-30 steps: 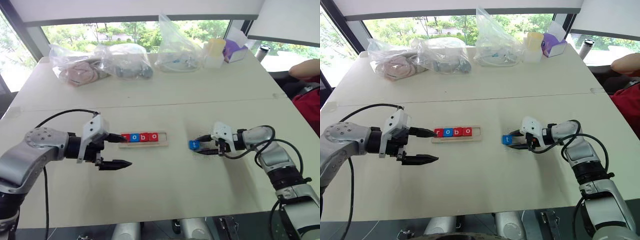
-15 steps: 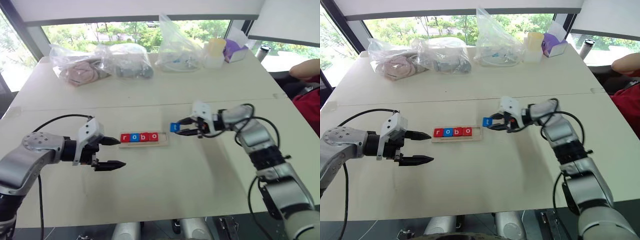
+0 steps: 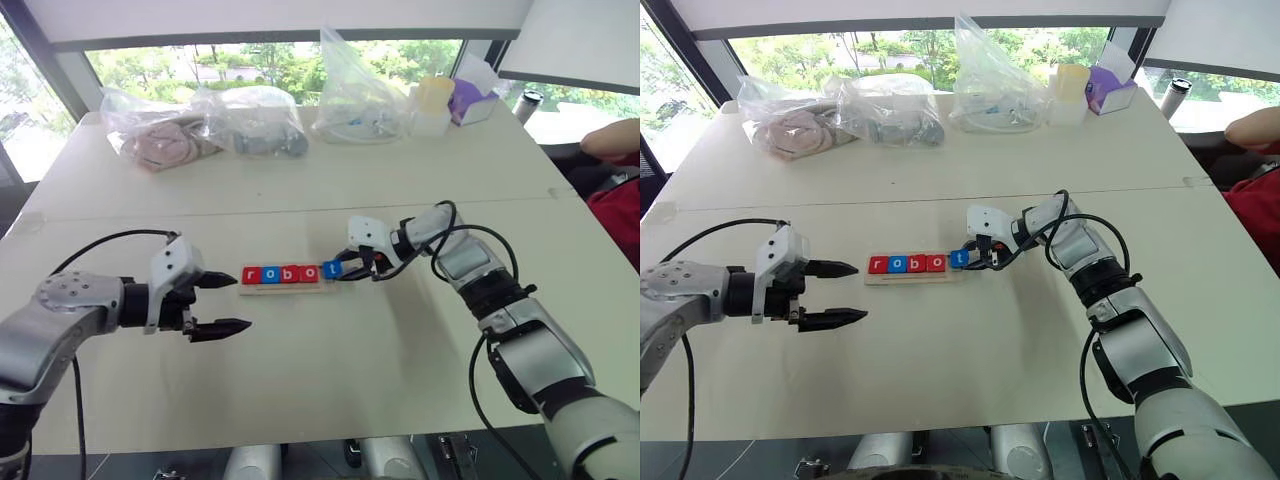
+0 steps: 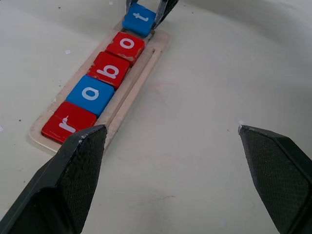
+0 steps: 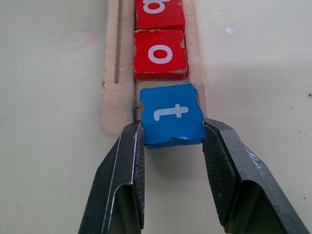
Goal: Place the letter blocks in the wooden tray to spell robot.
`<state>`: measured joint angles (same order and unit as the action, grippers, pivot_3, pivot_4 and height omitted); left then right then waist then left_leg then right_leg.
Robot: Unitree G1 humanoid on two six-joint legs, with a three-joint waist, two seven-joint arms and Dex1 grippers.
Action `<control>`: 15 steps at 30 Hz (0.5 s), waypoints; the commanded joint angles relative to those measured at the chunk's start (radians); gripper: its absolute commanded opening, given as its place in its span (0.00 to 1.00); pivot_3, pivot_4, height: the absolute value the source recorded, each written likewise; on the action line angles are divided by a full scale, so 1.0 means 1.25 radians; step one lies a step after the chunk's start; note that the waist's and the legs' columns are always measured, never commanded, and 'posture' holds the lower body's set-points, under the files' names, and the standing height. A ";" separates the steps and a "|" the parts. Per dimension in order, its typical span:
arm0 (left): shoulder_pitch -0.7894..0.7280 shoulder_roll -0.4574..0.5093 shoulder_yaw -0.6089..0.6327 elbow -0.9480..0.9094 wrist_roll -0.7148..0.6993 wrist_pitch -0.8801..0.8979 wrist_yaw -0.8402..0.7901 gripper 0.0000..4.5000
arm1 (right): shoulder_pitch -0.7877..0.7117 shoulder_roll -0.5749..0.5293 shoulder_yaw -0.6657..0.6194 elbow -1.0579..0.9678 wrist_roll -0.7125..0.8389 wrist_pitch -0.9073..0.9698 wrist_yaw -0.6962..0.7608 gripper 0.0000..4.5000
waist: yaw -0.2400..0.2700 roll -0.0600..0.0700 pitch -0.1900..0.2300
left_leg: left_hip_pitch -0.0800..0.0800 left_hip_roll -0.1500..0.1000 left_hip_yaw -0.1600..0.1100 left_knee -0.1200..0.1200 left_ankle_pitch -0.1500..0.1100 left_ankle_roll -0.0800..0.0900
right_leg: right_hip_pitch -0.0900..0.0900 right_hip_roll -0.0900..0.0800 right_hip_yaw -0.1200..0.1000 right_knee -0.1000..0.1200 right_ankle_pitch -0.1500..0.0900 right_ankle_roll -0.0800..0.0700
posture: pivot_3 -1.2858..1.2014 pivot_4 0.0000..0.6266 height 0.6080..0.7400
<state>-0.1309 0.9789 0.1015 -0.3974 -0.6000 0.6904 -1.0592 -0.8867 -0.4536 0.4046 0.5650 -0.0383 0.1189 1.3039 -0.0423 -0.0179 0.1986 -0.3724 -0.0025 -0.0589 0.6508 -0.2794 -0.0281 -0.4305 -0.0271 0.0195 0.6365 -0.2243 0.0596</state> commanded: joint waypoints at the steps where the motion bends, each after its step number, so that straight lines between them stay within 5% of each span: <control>1: -0.004 0.000 0.022 -0.019 -0.007 0.000 0.008 1.00 | -0.020 0.004 -0.015 -0.016 0.005 -0.005 0.012 0.25 | 0.000 0.000 0.000 | 0.000 0.000 0.000 0.000 0.000 0.000 | 0.000 0.000 0.000 0.000 0.000 0.000 | 0.52 0.24 1.00; 15: -0.035 -0.013 -0.012 0.004 0.014 -0.014 0.010 1.00 | -0.023 0.062 -0.021 0.000 0.006 0.021 -0.030 0.25 | -0.001 0.000 0.000 | 0.000 0.000 0.000 0.000 0.000 0.000 | 0.000 0.000 0.000 0.001 0.000 0.000 | 0.52 0.24 1.00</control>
<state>-0.1619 0.9673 0.0845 -0.3859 -0.5860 0.6867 -1.0442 -0.8923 -0.3820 0.4005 0.5923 -0.0384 0.1430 1.2641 -0.0438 -0.0179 0.1986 -0.3723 -0.0026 -0.0587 0.6508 -0.2793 -0.0283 -0.4307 -0.0273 0.0195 0.6373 -0.2242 0.0597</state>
